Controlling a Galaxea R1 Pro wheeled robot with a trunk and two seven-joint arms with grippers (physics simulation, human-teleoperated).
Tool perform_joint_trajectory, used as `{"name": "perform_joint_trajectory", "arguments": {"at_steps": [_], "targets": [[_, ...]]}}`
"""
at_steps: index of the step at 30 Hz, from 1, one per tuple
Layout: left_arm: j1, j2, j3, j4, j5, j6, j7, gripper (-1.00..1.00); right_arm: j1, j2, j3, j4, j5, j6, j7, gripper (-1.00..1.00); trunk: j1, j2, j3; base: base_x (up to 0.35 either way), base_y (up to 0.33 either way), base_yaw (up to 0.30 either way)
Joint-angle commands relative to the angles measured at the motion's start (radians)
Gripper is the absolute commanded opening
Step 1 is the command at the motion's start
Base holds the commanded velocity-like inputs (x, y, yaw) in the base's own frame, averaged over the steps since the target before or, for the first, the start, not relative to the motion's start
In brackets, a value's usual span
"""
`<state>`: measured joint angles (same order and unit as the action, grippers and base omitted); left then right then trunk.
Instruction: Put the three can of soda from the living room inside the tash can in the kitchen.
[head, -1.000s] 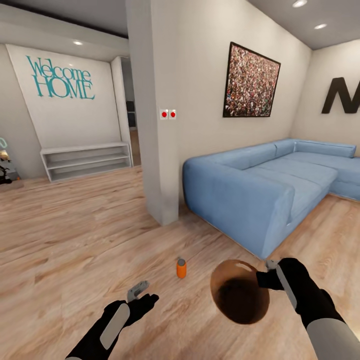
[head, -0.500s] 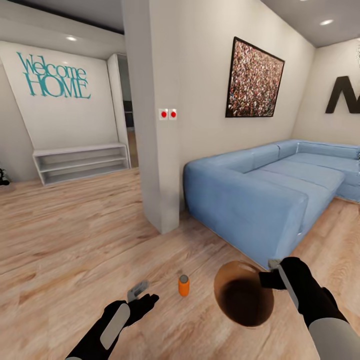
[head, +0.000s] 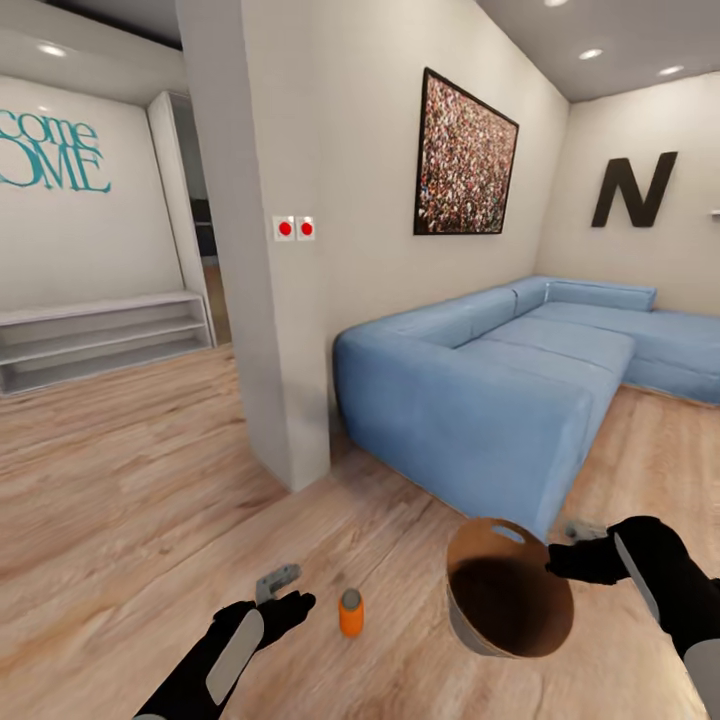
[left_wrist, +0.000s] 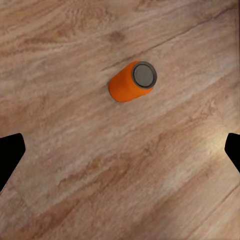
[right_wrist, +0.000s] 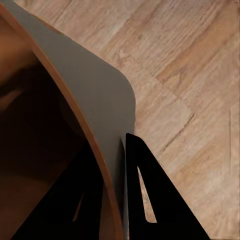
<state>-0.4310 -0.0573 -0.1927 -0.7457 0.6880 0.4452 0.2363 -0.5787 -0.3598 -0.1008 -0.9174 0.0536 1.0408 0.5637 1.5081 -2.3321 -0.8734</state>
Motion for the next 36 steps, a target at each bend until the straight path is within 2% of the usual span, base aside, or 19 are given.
{"name": "perform_joint_trajectory", "arguments": {"at_steps": [1,3,5,8,12,17,20,24,29,32,36], "targets": [[0.000,0.000,0.000,0.000,-0.001,0.000,0.000,1.00,-0.001,-0.004,-0.001,0.002,-0.033,0.006,0.008,-1.00,0.000,0.000,0.000,0.344,0.125,-0.294],[-0.001,0.000,0.000,0.000,-0.010,0.000,0.002,1.00,0.000,-0.009,0.000,0.008,-0.032,0.006,0.013,-1.00,0.000,0.000,0.000,0.344,0.111,-0.295],[-0.003,-0.002,0.000,0.000,-0.042,0.000,0.010,1.00,0.000,-0.012,0.002,0.018,-0.032,0.006,0.016,-1.00,0.000,0.000,0.000,0.344,0.085,-0.295],[-0.007,-0.018,0.002,0.000,-0.112,0.002,0.041,1.00,0.000,-0.013,0.002,0.030,-0.032,0.006,0.018,-1.00,0.000,0.000,0.000,0.344,0.038,-0.296],[-0.009,-0.037,0.001,0.000,-0.148,0.001,0.063,1.00,0.000,-0.013,0.002,0.065,-0.032,0.006,0.019,-1.00,0.000,0.000,0.000,0.338,0.013,-0.296],[-0.009,-0.054,0.000,0.000,-0.157,0.004,0.081,1.00,-0.002,-0.015,0.002,0.096,-0.032,0.006,0.019,-1.00,0.000,0.000,0.000,0.162,0.003,-0.296],[-0.009,-0.064,0.001,0.001,-0.154,0.005,0.134,1.00,-0.002,-0.016,0.003,0.102,-0.033,0.006,0.019,-1.00,0.000,0.000,0.000,0.036,0.001,-0.296],[-0.009,-0.068,0.003,0.001,-0.150,0.007,0.171,1.00,-0.008,-0.017,0.001,0.115,-0.034,0.006,0.019,-1.00,0.000,0.000,0.000,0.012,0.000,-0.296],[-0.015,-0.064,0.011,0.001,-0.136,0.034,0.174,1.00,-0.017,-0.019,0.001,0.128,-0.034,0.006,0.019,-1.00,0.008,-0.014,-0.006,0.003,0.000,-0.296],[-0.069,-0.057,0.011,0.041,-0.116,0.101,0.169,1.00,-0.026,-0.022,0.001,0.130,-0.034,0.006,0.020,-1.00,0.019,-0.035,-0.016,0.001,0.000,-0.230],[-0.168,-0.042,0.025,0.207,-0.105,0.122,0.160,1.00,-0.033,-0.025,0.002,0.125,-0.033,0.006,0.021,-1.00,0.034,-0.063,-0.028,0.000,0.000,-0.057]]}}
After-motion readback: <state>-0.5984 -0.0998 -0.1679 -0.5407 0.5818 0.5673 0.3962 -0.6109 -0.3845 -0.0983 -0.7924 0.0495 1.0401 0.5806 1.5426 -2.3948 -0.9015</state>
